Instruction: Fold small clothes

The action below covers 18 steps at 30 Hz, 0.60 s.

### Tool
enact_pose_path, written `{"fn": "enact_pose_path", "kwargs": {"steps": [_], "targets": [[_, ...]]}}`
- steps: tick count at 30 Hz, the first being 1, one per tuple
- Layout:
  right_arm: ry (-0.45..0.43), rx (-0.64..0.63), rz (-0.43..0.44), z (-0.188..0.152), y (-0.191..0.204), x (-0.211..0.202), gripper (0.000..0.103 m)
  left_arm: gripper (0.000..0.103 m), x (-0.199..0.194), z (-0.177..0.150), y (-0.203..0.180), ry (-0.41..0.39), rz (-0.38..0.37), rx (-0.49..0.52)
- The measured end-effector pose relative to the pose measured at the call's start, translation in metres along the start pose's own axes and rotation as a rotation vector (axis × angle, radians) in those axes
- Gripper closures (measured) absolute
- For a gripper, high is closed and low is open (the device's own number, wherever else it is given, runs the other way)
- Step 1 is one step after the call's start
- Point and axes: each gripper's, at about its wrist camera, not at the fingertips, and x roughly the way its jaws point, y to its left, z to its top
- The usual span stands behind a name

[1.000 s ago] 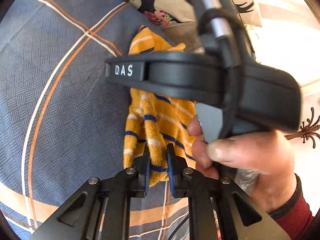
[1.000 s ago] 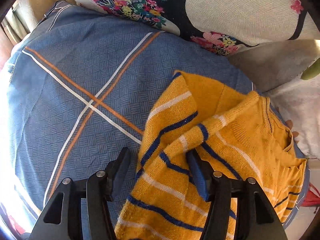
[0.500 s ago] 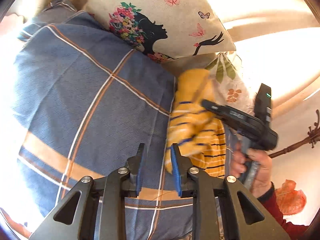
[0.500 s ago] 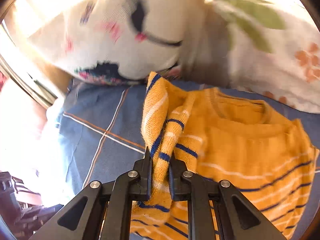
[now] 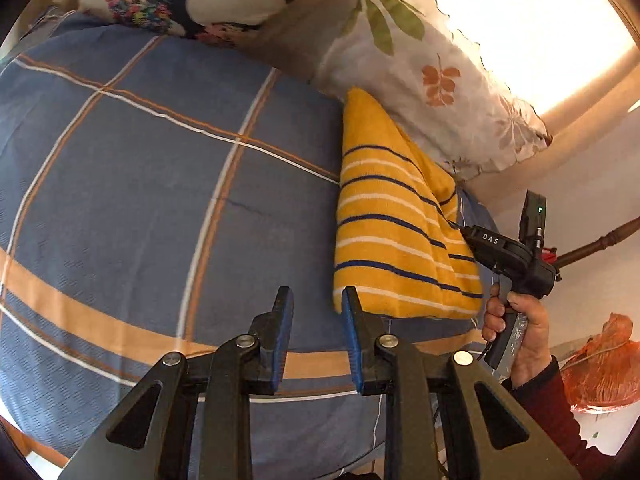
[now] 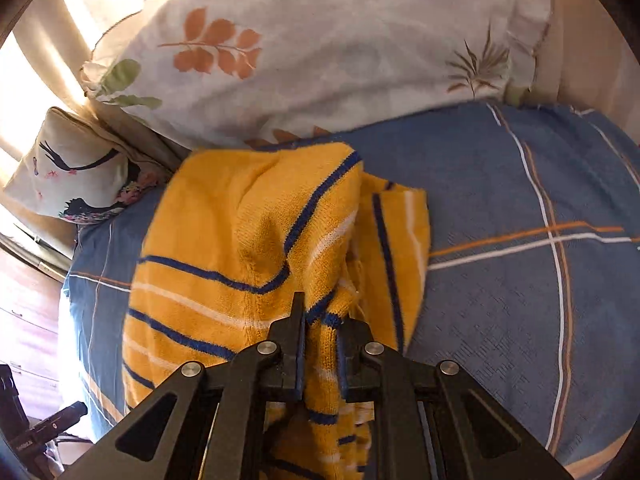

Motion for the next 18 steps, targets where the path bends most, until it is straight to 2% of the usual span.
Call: {"fn": "enact_pose_path", "kwargs": {"steps": [3, 7, 10, 13, 16, 18], "targets": [[0.003, 0.008, 0.030, -0.001, -0.019, -0.004, 0.084, 0.077, 0.023, 0.005, -0.034, 0.018, 0.002, 0.073], [-0.067, -0.002, 0.021, 0.001, -0.025, -0.039, 0.082, 0.075, 0.058, 0.017, -0.063, 0.034, 0.013, 0.109], [-0.112, 0.016, 0.140, 0.004, -0.023, -0.059, 0.082, 0.075, 0.089, 0.016, -0.076, 0.083, 0.046, 0.136], [-0.075, 0.008, 0.208, 0.002, -0.008, -0.045, 0.082, 0.075, 0.106, 0.013, -0.081, 0.129, 0.073, 0.150], [0.017, -0.002, 0.144, -0.009, -0.008, -0.009, 0.082, 0.075, 0.093, 0.016, -0.083, 0.126, 0.019, 0.139], [0.053, -0.018, 0.061, -0.018, -0.014, 0.006, 0.082, 0.073, 0.075, 0.024, -0.078, 0.082, -0.001, 0.132]]}}
